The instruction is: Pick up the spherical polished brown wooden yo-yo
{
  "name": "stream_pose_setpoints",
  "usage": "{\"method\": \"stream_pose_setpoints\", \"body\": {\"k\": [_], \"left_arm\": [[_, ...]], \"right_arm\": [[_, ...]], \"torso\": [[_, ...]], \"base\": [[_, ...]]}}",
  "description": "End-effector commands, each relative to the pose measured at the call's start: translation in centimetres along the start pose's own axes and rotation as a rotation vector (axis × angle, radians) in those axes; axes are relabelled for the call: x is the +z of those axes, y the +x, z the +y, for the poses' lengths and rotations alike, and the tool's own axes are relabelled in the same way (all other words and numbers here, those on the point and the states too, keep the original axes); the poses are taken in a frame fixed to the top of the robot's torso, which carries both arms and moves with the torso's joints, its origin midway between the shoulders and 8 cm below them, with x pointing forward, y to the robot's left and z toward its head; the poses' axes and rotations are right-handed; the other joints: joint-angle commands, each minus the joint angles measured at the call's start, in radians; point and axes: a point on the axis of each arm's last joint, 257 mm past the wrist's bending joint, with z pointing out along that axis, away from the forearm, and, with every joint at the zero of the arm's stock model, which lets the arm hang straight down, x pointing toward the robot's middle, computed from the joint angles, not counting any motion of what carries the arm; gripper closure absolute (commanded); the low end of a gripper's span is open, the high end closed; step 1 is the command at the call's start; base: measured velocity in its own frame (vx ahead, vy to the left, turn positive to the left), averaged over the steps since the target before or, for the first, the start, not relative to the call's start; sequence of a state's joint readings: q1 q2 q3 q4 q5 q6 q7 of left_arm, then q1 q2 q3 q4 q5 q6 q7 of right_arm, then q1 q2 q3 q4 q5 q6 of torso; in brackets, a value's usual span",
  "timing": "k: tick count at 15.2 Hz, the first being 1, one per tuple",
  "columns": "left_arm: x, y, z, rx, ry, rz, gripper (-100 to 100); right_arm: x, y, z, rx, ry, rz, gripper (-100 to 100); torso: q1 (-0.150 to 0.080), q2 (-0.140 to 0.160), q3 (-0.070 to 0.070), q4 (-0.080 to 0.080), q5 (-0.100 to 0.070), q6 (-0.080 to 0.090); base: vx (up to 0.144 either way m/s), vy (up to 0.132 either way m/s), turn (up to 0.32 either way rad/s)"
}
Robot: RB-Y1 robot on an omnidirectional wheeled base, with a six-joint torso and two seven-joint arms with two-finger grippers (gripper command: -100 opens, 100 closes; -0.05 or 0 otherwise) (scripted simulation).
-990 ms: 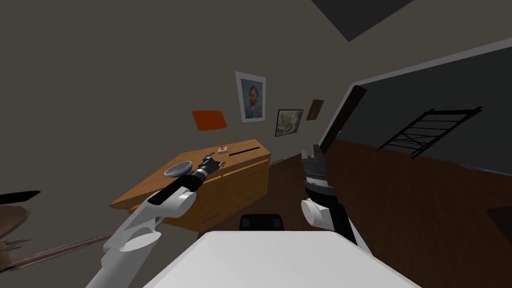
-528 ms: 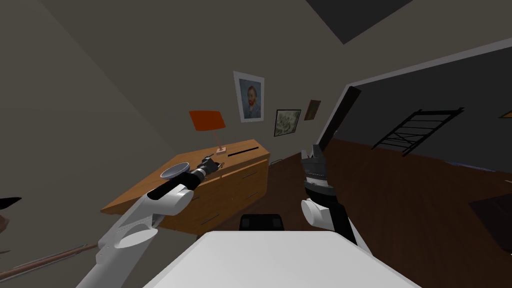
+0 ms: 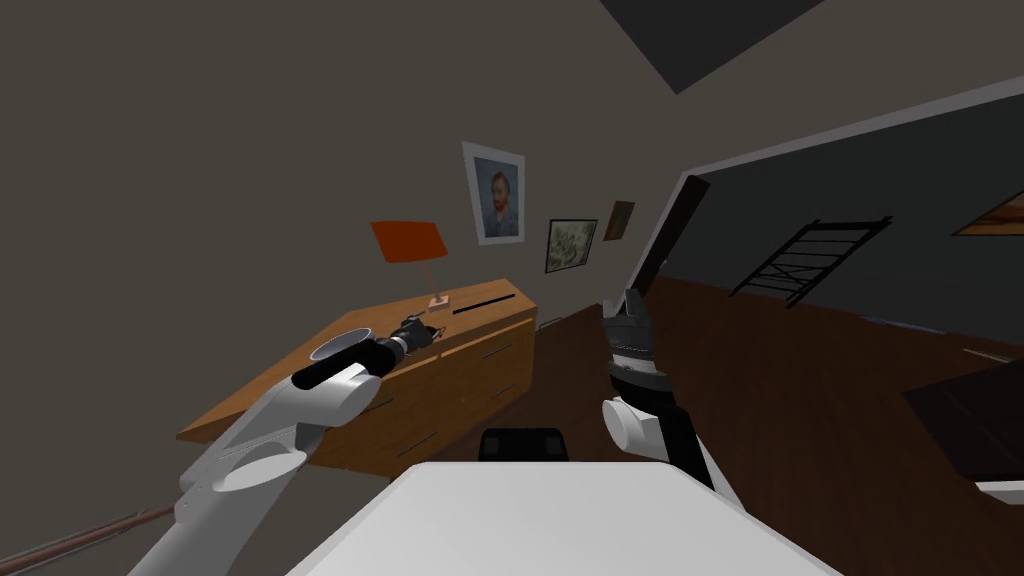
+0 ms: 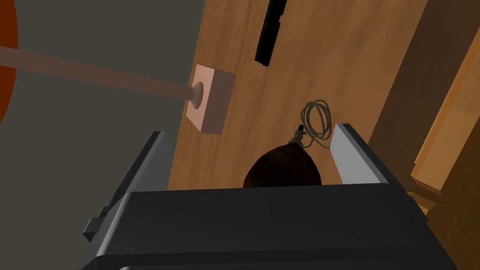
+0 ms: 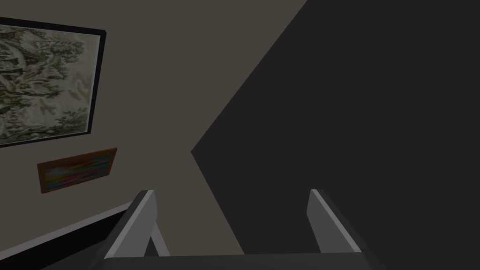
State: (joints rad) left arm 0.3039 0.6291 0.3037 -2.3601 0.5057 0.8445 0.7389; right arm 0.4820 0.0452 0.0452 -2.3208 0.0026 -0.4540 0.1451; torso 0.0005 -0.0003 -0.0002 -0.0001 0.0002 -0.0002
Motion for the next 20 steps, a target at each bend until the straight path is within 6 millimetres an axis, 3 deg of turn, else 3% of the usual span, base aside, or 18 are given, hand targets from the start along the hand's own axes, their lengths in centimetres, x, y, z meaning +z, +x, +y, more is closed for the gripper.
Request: {"method": "stream_pose_setpoints", "body": {"k": [1, 15, 20], "left_arm": [[-0.2, -0.6, -0.3, -0.028, -0.027, -0.021, -100], [-1.3, -4.1, 1.3, -0.105, -0.179, -0.173, -100], [-2.1, -5.0, 0.9, -0.153, -0.219, -0.225, -100]], "right_arm": [[0.0, 0.0, 0.0, 0.000, 0.000, 0.000, 0], [0.0, 0.0, 0.0, 0.000, 0.000, 0.000, 0], [0.0, 0.0, 0.0, 0.000, 0.000, 0.000, 0]], "torso": [[0.000, 0.000, 0.000, 0.000, 0.000, 0.000], [0.000, 0.000, 0.000, 0.000, 0.000, 0.000], [0.000, 0.000, 0.000, 0.000, 0.000, 0.000]], "base": [[0.004, 0.005, -0.064], [0.005, 0.007, -0.050], [0.008, 0.008, -0.046]]}}
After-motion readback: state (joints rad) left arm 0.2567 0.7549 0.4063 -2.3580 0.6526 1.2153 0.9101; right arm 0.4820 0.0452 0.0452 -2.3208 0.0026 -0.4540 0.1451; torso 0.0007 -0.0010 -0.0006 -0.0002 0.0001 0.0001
